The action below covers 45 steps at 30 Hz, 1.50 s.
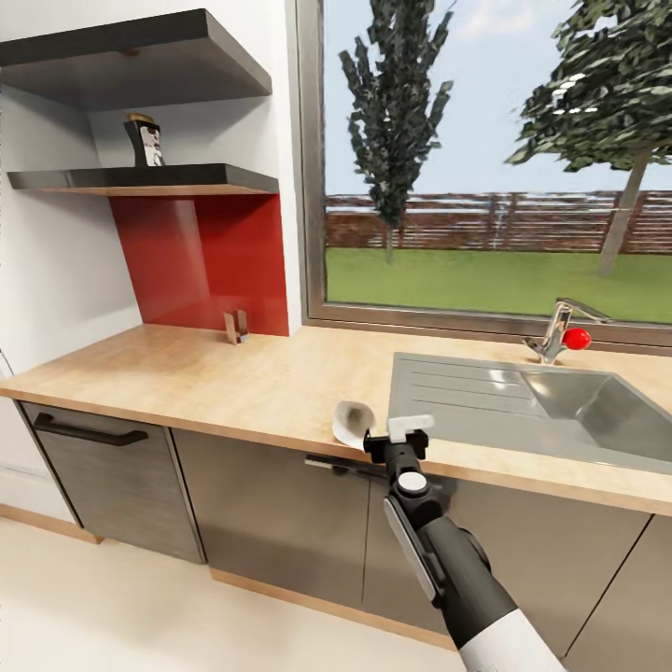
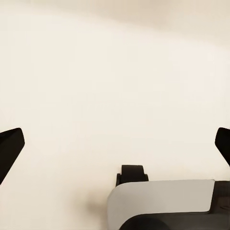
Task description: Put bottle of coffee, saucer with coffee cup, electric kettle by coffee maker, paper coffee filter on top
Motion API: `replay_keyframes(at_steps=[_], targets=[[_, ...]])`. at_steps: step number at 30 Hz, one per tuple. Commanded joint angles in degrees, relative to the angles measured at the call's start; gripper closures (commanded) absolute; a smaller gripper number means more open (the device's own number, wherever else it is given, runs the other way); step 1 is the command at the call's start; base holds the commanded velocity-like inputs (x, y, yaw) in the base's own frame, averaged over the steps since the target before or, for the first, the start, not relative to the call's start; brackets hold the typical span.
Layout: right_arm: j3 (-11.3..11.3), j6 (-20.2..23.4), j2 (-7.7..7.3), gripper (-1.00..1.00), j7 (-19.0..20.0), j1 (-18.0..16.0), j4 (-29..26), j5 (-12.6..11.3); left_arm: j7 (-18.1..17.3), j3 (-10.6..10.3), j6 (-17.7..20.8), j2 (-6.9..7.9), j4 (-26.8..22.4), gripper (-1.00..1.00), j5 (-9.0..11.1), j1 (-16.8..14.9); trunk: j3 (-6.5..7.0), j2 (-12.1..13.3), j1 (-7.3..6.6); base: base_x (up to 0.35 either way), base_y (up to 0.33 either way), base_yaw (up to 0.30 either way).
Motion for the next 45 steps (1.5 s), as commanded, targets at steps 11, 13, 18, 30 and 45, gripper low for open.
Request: replay_keyframes(at_steps=[11,13,18,30,45], targets=[[0.13,0.38,0.01,-1.0,-0.34,-0.13,0.34,-0.1,-0.05,0.1,-0.08,0.04,-0.08,-1.0,0.0,0.03,-0.05,-0.03,0.0,0.0,0.077,0.0],[0.13,0.39,0.01,-1.0,-0.34,-0.15,0.35,-0.11,-0.05,0.1,-0.08,0.04,-0.08,-1.0,0.0,0.03,-0.05,-0.03,0.0,0.0,0.067,0.0],[0.13,0.42,0.01,-1.0,-0.24,-0.38,0.36,-0.13,-0.05,0.1,-0.08,0.04,-0.02,-1.0,0.0,0.03,-0.05,-0.03,0.0,0.0,0.019,0.0],[0.13,0.42,-0.05,-1.0,-0.09,-0.51,1.27,-0.22,-0.05,0.11,-0.15,0.04,0.01,-1.0,-0.07,0.03,-0.05,-0.03,0.0,0.054,0.002,0.0],[0.12,0.43,-0.04,-1.0,-0.08,-0.53,1.58,-0.31,-0.05,0.1,-0.1,0.04,0.01,-1.0,-0.09,0.03,-0.05,-0.03,0.0,0.013,0.0,0.0]])
